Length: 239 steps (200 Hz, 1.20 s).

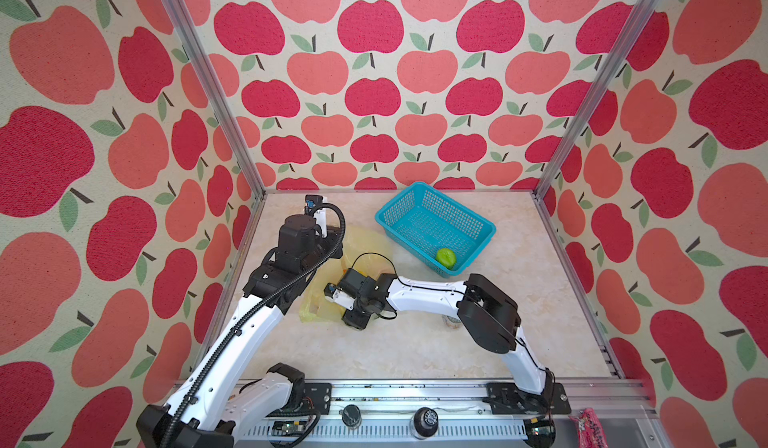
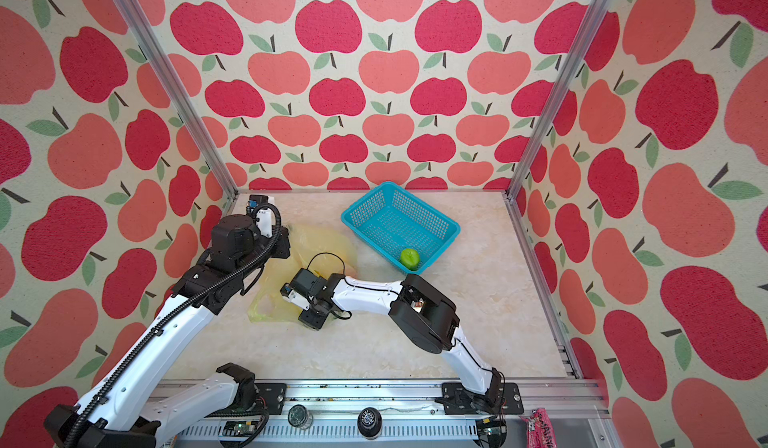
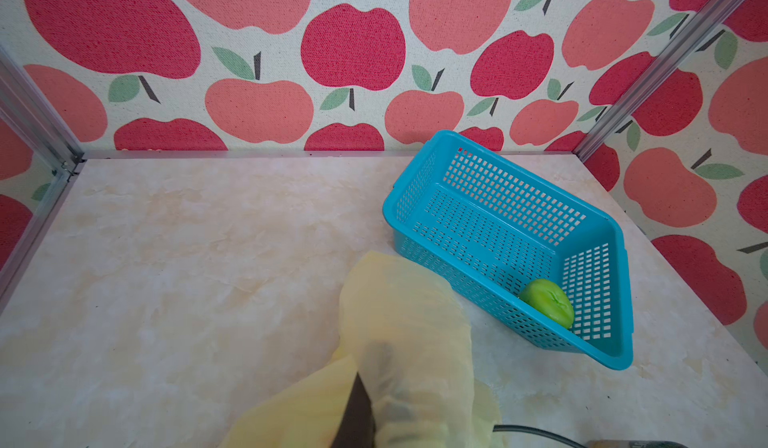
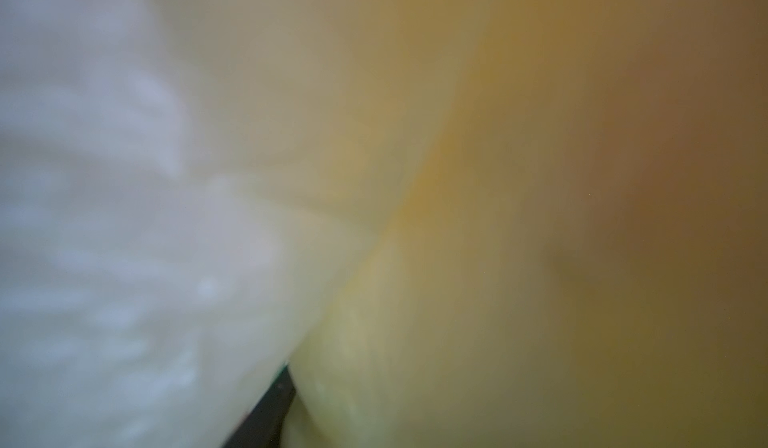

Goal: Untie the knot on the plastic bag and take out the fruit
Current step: 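Reach the right gripper into the bag toward the yellow fruits, then close the right gripper on an elongated yellow fruit inside the bag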

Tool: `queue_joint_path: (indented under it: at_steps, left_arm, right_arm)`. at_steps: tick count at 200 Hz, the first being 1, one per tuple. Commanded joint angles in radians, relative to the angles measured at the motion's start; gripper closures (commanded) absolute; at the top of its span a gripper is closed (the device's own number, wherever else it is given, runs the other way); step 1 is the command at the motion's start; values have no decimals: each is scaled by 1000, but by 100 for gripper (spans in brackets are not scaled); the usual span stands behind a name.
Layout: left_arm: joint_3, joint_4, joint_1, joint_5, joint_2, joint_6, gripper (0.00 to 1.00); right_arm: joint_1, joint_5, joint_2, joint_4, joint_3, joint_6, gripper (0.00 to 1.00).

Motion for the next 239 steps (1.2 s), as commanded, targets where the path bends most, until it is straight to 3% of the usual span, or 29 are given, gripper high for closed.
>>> queue_joint_path:
  at_steps: [1,22,49,94,119,148,202,217,239]
  left_arm:
    - [-2,-2,-6,-4,-20,7,100]
    - [-2,-2,-6,-3,-21,7,100]
    - [-2,-2,-8,-6,-21,8,100]
    - [-1,-4,-8,-5,-20,7,100]
    - [-2,-5,-9,-5,-26,7,100]
    - [-4,-2,-9,-7,-32,9,100]
    - [-5,2,-9,-3,-27,9,100]
    - [-3,0,-9,-1,-21,9,100]
    - [-1,-1,-10,-2,-17,8,100]
  right_arm:
    - [-21,-28,-150,105,-108,36,34]
    - [-49,41,-253,169,-190,25,34]
    - [-53,199,-303,168,-222,18,46]
    - [-58,253,-165,55,-99,36,59]
    - [-59,297,-60,-61,15,35,50]
    - [-58,252,-3,-120,55,11,38]
    - [-57,260,90,-263,143,-6,28]
    - [-56,264,90,-266,149,-5,35]
    - [-54,253,65,-249,135,0,54]
